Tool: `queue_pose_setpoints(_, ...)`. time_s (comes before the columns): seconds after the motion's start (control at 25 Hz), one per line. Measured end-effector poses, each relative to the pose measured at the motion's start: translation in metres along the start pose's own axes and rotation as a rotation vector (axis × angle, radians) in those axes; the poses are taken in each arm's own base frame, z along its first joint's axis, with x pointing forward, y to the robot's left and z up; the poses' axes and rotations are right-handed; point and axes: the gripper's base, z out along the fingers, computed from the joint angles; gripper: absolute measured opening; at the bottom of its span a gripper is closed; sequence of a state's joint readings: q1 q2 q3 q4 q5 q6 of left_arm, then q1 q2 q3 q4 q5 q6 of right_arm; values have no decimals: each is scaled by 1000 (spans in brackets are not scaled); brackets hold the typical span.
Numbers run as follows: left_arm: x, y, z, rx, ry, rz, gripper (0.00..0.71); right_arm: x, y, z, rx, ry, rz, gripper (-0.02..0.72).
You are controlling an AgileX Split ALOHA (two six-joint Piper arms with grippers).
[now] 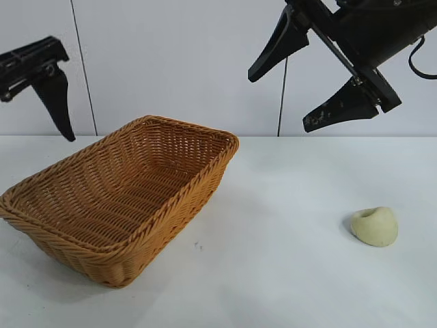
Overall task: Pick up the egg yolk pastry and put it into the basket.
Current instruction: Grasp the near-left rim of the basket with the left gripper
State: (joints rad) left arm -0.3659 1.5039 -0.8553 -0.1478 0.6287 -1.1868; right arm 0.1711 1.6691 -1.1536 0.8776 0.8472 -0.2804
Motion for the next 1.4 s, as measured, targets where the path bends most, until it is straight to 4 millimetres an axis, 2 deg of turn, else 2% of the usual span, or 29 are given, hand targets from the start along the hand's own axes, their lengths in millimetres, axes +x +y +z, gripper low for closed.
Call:
queue_pose_setpoints(0.16, -5, 0, 17, -21, 4, -32, 681, 0, 0, 0, 0, 0, 0, 655)
queue_pose_setpoints(0.4, -25, 7, 42, -61, 22, -84, 681, 0, 0, 0, 0, 0, 0, 655)
queue_pose_setpoints(0.68, -24, 9, 79, -63, 86, -120, 681, 0, 0, 0, 0, -1, 0, 655)
queue_pose_setpoints(0.84, -24, 11, 87, -79, 93, -114, 661, 0, 0, 0, 1, 0, -1, 655)
queue_pose_setpoints(0.88, -25, 11, 88, -78, 91, -112, 638, 0, 0, 0, 1, 0, -1, 655)
queue_pose_setpoints(0.96, -25, 10, 88, -75, 88, -114, 538, 0, 0, 0, 1, 1, -1, 655)
queue_pose_setpoints(1.04, -25, 10, 88, -74, 87, -122, 401, 0, 0, 0, 2, 1, -2, 655)
queue_pose_setpoints(1.12, -25, 11, 88, -79, 90, -141, 216, 0, 0, 0, 2, 2, -2, 655)
queue_pose_setpoints(1.2, -24, 11, 88, -82, 92, -168, 106, 0, 0, 0, 2, 3, -2, 655)
queue_pose_setpoints(1.4, -25, 4, 85, -73, 99, -156, 99, 0, 0, 0, 2, 3, -2, 655)
